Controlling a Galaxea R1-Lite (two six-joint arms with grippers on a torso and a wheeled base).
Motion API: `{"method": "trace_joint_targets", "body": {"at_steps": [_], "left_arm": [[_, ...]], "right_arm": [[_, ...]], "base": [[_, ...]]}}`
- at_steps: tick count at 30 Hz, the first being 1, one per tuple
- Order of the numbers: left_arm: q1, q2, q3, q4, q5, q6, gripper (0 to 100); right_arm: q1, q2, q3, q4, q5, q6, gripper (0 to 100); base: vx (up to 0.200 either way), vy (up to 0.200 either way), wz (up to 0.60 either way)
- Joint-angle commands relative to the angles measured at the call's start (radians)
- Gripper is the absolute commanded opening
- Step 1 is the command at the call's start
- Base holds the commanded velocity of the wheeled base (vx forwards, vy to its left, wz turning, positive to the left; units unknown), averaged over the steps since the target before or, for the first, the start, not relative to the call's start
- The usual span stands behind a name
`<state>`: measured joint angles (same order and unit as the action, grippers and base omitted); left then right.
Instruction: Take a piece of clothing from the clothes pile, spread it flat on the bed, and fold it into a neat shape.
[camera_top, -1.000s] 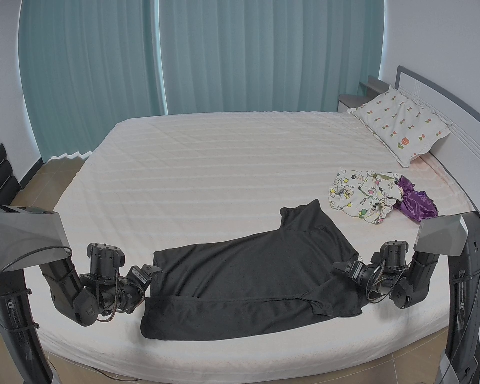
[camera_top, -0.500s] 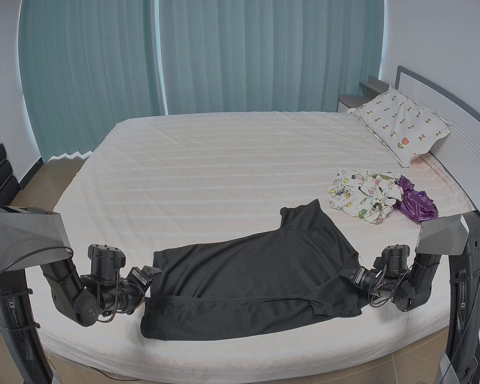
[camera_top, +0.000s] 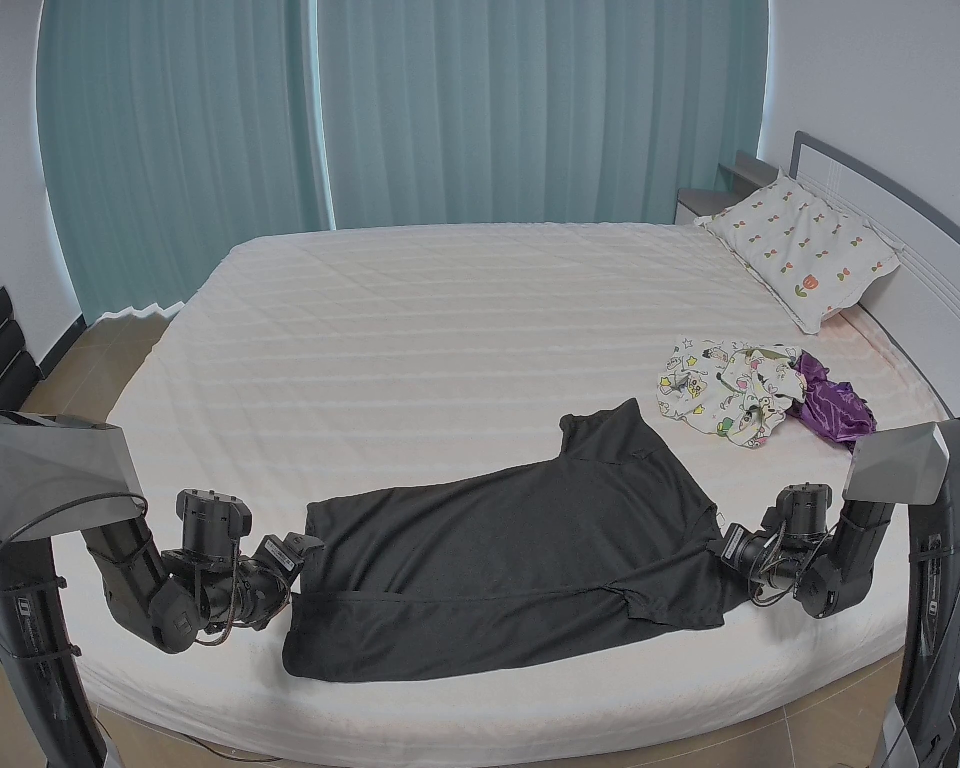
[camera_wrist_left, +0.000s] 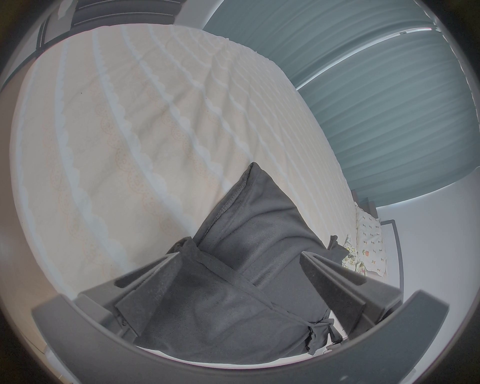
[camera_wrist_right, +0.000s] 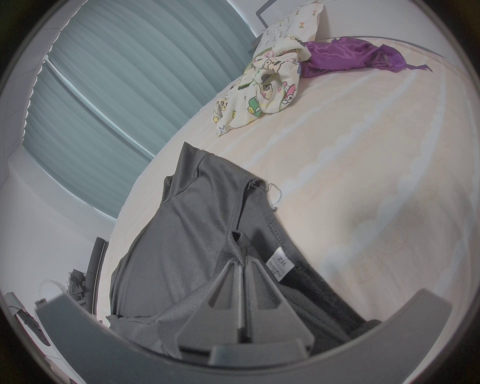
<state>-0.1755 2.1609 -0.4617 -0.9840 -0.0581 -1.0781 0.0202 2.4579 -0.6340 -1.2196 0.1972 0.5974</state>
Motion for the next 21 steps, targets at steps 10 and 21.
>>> {"method": "trace_joint_targets", "body": {"at_steps": [10, 21], "left_arm": [[-0.001, 0.005, 0.0, 0.001, 0.001, 0.003, 100], [-0.01, 0.02, 0.0, -0.004, 0.015, 0.009, 100]], "right_arm": [[-0.034, -0.043, 0.048, -0.015, -0.015, -0.005, 0], [-0.042, -0.04, 0.048, -0.011, -0.019, -0.011, 0]], "base": [[0.0, 0.0, 0.0], [0.0, 0.0, 0.0]]}}
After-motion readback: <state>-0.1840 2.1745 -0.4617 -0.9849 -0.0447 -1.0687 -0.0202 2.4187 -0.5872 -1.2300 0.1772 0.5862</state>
